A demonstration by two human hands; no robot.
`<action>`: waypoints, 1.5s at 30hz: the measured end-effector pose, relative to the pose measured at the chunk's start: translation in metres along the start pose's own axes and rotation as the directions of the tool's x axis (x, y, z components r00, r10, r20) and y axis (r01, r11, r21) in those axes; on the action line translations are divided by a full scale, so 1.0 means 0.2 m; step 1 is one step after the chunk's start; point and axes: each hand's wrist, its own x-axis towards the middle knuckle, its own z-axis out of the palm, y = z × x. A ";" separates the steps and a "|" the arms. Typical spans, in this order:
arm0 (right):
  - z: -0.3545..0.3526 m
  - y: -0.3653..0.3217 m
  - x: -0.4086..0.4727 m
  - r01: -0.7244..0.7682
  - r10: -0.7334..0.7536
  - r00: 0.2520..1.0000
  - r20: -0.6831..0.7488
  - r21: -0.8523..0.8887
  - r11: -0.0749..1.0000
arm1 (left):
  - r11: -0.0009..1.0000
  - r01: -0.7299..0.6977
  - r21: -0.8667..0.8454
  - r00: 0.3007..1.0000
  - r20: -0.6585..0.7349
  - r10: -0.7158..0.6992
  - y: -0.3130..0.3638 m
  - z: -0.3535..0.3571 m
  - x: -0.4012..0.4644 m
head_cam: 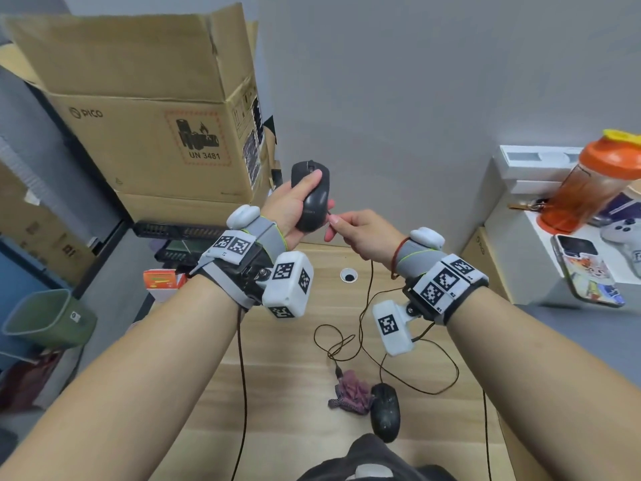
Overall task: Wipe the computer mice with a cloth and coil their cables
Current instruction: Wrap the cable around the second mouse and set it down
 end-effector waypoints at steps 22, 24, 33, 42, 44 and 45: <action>-0.23 -0.17 0.01 0.184 -0.191 0.980 -0.062 -0.110 0.977 | 0.425 -0.183 0.886 0.982 0.186 0.035 -0.04 -0.14 -0.04; -0.22 -0.17 0.02 0.170 -0.179 0.982 -0.056 -0.130 0.977 | 0.427 -0.257 0.867 0.964 0.264 0.046 -0.03 -0.12 -0.06; -0.19 -0.12 0.02 -0.005 -0.005 0.999 -0.038 -0.248 0.969 | 0.751 -0.257 0.608 0.958 0.263 0.114 -0.02 -0.12 -0.10; -0.19 -0.11 0.04 0.081 -0.092 0.992 -0.087 -0.126 0.989 | 0.715 -0.280 0.641 0.931 0.363 0.039 0.00 -0.13 -0.11; -0.19 -0.11 0.05 0.047 -0.048 0.996 -0.069 -0.009 0.999 | 0.766 -0.304 0.566 0.922 0.378 0.087 0.01 -0.11 -0.11; -0.19 -0.09 0.05 0.024 -0.021 0.999 -0.048 0.050 0.998 | 0.817 -0.300 0.492 0.921 0.373 0.114 0.01 -0.11 -0.11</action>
